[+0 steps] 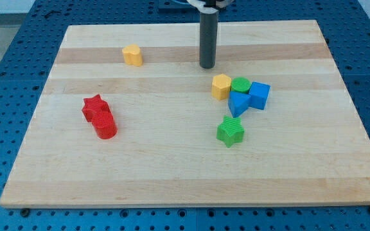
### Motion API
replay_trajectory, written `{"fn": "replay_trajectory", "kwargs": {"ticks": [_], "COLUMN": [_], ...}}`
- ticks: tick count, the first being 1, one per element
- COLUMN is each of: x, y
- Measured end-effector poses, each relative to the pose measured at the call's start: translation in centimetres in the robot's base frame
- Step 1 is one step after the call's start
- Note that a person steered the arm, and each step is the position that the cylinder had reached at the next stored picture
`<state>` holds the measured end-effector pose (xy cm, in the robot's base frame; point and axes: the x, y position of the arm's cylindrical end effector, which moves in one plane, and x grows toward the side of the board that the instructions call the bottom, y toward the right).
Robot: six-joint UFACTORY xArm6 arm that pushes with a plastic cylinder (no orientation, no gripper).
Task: Slide the green circle and blue triangle towards the green star
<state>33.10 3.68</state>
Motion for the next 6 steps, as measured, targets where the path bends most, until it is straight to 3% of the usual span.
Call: {"fn": "replay_trajectory", "kwargs": {"ticks": [2, 6], "x": [2.2, 7.6], "y": [4.4, 3.3]}}
